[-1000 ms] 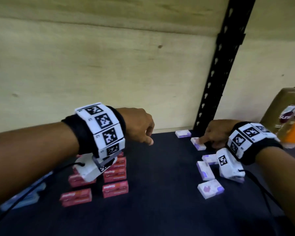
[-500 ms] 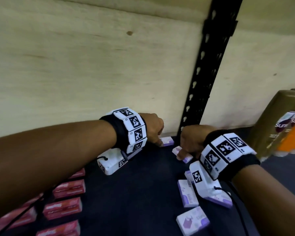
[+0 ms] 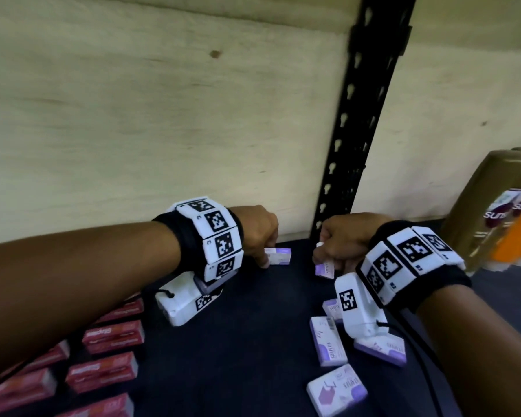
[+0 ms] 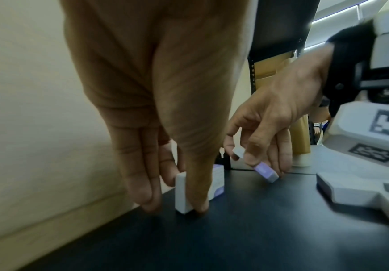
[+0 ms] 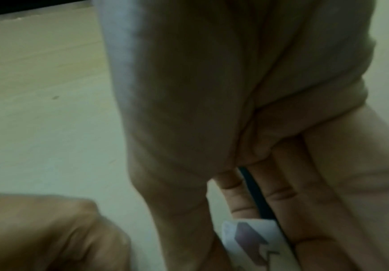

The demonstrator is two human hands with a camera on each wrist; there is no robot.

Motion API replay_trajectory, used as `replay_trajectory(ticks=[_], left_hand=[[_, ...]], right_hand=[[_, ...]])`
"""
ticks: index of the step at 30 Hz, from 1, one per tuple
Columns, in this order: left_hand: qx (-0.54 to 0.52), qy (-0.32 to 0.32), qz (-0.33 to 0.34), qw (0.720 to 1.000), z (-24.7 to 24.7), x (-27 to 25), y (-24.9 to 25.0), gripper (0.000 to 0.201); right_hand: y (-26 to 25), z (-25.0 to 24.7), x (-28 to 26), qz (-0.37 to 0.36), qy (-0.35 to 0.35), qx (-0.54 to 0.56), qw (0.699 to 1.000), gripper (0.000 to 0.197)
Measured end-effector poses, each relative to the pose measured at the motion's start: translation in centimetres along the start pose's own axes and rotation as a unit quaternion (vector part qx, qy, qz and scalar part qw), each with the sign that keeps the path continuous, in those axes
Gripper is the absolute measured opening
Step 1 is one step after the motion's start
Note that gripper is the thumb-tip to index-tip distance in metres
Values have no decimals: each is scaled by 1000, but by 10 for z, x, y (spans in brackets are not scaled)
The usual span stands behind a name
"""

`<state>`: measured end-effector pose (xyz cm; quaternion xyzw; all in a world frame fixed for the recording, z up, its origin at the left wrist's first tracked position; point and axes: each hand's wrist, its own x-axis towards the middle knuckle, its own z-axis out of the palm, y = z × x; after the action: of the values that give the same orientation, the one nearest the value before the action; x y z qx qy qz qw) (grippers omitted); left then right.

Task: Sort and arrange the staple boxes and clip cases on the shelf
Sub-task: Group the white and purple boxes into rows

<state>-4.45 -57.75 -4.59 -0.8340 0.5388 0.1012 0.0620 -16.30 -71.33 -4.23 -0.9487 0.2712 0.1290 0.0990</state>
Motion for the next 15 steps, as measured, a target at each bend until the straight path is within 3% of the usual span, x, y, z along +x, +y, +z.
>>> replay_trajectory(ticks=[6, 10, 15], left_hand=[[-22, -12, -23, 999, 6, -27, -17, 25], [-6, -28, -27, 999, 7, -44, -28, 27], [-55, 3, 14, 998, 10, -54, -31, 38]], right_hand=[[-4, -11, -14, -4, -48, 29, 998, 37], [-7, -8, -12, -9, -48, 83, 995, 26], [-12, -5, -9, -21, -60, 189, 980, 11]])
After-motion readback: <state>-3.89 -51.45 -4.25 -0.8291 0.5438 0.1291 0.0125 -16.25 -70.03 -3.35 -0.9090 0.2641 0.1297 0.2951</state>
